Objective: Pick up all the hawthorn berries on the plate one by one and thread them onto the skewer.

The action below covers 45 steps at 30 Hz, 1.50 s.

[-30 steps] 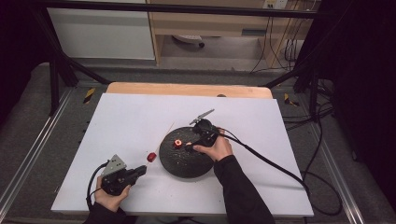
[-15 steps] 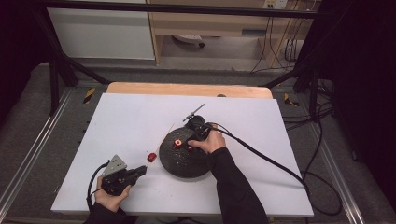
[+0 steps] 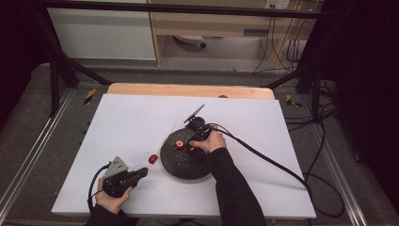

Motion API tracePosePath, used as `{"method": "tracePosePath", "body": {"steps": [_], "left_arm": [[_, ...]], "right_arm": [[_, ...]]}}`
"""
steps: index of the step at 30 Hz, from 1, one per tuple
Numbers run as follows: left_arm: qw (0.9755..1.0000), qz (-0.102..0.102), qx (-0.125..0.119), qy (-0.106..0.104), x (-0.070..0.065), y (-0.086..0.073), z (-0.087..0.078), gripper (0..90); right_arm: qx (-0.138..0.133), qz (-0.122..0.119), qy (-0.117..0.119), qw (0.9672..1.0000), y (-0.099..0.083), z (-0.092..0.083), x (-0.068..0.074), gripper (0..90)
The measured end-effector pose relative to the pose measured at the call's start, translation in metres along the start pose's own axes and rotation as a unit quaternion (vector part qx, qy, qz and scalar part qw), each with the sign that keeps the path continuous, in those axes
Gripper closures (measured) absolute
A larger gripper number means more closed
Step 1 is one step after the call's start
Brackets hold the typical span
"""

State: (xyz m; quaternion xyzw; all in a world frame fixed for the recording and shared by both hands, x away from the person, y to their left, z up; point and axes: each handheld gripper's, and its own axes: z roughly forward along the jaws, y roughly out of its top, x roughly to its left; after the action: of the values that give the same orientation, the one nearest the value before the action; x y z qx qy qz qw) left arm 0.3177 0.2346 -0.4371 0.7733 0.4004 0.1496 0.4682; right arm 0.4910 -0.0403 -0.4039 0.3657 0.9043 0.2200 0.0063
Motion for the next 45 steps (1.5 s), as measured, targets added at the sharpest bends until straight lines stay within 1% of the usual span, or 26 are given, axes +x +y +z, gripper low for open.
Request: {"method": "tracePosePath", "body": {"steps": [3, 6, 12, 21, 24, 26, 33, 39, 45], "left_arm": [[1.0000, 0.000, 0.000, 0.000, 0.000, 0.000, 0.000, 88.3], [1.0000, 0.000, 0.001, 0.000, 0.000, 0.000, 0.000, 88.2], [1.0000, 0.001, 0.001, 0.000, 0.000, 0.000, 0.000, 88.2], [1.0000, 0.001, 0.001, 0.000, 0.000, 0.000, 0.000, 88.2], [1.0000, 0.001, 0.001, 0.000, 0.000, 0.000, 0.000, 88.3], [1.0000, 0.002, 0.001, 0.000, 0.000, 0.000, 0.000, 88.3], [1.0000, 0.003, 0.002, 0.001, -0.001, 0.000, 0.000, 88.3], [1.0000, 0.003, 0.002, 0.001, -0.001, 0.000, 0.000, 88.3], [1.0000, 0.004, 0.001, 0.002, -0.002, 0.000, 0.000, 88.2]], "right_arm": [[0.002, 0.004, 0.006, 1.0000, 0.000, 0.002, 0.000, 52.7], [0.011, 0.009, 0.010, 0.9998, 0.001, 0.003, -0.001, 54.1], [0.021, 0.014, 0.016, 0.9995, 0.001, 0.005, -0.001, 57.7], [0.031, 0.020, 0.018, 0.9992, 0.001, 0.007, -0.003, 61.3], [0.030, 0.020, 0.019, 0.9992, 0.001, 0.007, -0.004, 61.5], [0.034, 0.025, 0.018, 0.9990, 0.001, 0.007, -0.003, 61.7], [0.026, 0.023, 0.022, 0.9992, 0.001, 0.004, -0.003, 62.0], [0.018, 0.024, 0.026, 0.9992, 0.000, -0.003, -0.001, 62.1], [-0.007, 0.023, 0.034, 0.9991, -0.002, -0.011, 0.002, 62.1]]}}
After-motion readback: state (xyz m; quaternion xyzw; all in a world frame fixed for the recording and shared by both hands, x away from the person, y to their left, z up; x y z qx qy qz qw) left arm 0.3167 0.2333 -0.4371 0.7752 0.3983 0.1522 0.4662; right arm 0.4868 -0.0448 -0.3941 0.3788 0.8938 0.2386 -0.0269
